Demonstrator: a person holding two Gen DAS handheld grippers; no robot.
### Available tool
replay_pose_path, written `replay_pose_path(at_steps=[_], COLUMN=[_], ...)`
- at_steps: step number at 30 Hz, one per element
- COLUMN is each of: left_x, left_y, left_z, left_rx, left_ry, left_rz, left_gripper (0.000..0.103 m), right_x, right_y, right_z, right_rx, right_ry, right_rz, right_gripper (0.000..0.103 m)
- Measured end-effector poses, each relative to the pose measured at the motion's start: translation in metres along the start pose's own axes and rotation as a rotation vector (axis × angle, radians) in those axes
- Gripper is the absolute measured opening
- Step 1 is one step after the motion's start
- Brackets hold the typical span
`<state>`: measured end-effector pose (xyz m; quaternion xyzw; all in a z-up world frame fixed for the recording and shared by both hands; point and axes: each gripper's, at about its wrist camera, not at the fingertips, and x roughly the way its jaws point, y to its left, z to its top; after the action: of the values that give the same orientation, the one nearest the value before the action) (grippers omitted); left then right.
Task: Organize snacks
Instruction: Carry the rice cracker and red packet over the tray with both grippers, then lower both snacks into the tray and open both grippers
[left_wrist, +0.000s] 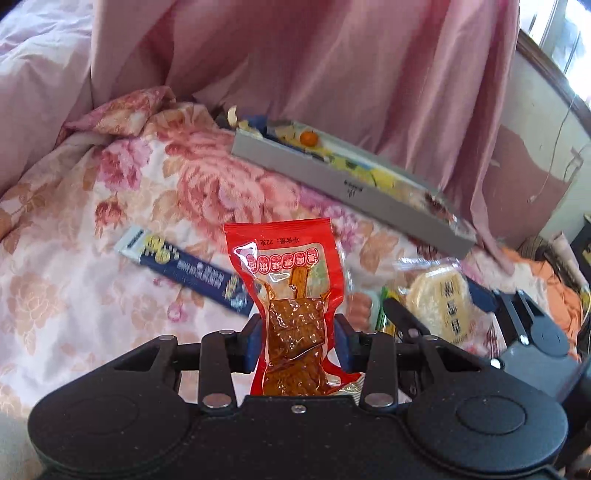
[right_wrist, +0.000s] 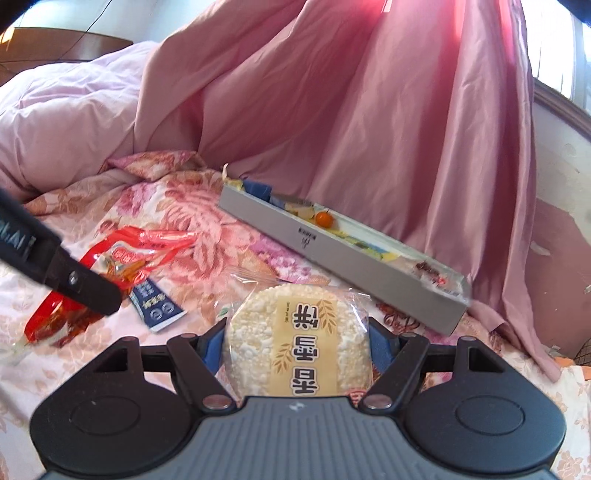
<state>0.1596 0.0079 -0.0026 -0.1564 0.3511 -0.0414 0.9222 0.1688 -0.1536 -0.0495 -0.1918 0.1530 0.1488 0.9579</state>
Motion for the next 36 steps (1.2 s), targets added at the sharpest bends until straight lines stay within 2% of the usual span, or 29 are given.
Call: replay_pose_path(at_steps=[10,15,19,26,36], left_x=[0.031,0.063,0.095,0.14,0.18], left_y=[-0.03,-0.047,-0.054,-0.063,-0.07], left_z=[0.087,0.133,0.16,0.178,0.175], left_rx=[0.016,0.016,0.006,0.015,0.028], left_ry=[-0.145,-0.195,-0.213,-0.196,-0.139], left_rz=[0.005,0.003,0.028,0.072,0.091], left_gripper=[0.042,0.042,0.042,0.042,0.043], right_x=[0.014,0.042,0.072,0.113,0.148], right_y=[-0.028,-0.059,-0.083,-0.12,-0.133], right_z=[0.027,0.054,0.064,0.068,0.064], right_rx=[0.039,0.091,0.103,0.162,0.177], right_ry=[-0.154,-0.243,-0.26,-0.269,-0.204], right_rz=[-0.069,-0.1,-0.125,-0.164,-0.147], right_gripper=[0.078,0.078,0.078,0.078,0.078])
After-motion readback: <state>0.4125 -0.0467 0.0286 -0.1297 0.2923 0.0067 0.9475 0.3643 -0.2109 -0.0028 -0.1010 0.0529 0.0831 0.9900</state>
